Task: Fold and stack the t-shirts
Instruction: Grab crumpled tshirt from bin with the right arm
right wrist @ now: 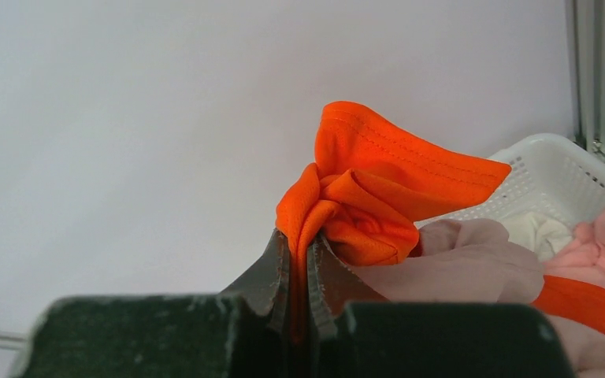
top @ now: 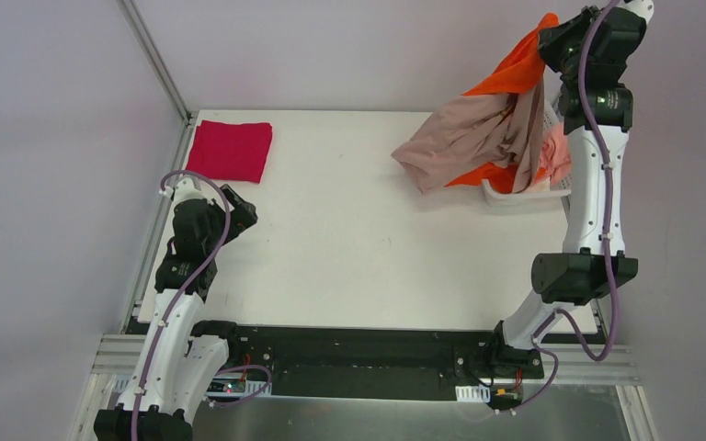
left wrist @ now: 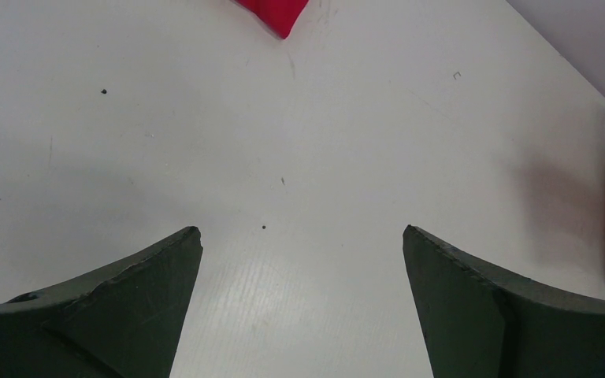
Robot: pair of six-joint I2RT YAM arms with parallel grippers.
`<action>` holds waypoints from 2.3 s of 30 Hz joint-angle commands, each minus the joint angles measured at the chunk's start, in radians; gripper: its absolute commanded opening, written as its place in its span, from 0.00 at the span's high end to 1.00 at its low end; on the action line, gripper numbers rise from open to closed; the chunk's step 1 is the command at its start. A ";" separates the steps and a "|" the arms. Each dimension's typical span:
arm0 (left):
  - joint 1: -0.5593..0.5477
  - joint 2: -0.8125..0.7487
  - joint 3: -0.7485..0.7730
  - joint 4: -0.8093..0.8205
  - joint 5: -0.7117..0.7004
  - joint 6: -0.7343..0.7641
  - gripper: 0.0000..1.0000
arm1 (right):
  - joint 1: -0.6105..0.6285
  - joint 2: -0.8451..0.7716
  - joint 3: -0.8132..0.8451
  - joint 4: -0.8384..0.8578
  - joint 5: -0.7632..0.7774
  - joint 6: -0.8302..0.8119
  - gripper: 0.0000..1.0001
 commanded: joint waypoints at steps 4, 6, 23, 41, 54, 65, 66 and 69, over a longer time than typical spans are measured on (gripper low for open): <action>0.002 -0.002 0.000 -0.002 -0.002 0.032 0.00 | 0.000 0.061 0.100 0.064 0.135 -0.075 1.00; 0.002 0.000 0.000 -0.002 -0.006 0.034 0.00 | -0.007 0.091 0.152 0.051 0.198 -0.104 1.00; 0.002 0.058 0.010 -0.002 -0.018 0.036 0.00 | -0.133 0.223 0.348 0.050 0.450 -0.301 1.00; 0.002 0.097 0.012 -0.002 -0.024 0.034 0.00 | -0.157 0.404 0.131 -0.034 0.163 -0.172 1.00; 0.002 0.146 0.022 -0.002 -0.012 0.031 0.00 | -0.157 0.605 0.084 -0.099 0.133 -0.127 1.00; 0.002 0.076 0.002 -0.003 -0.012 0.032 0.00 | -0.155 0.487 0.097 -0.206 0.125 -0.106 0.18; 0.003 0.067 -0.001 -0.005 -0.012 0.033 0.00 | -0.155 0.457 0.090 -0.212 0.137 -0.103 0.04; 0.002 0.049 -0.006 -0.005 -0.012 0.031 0.00 | -0.155 0.352 0.039 -0.216 0.154 -0.097 0.00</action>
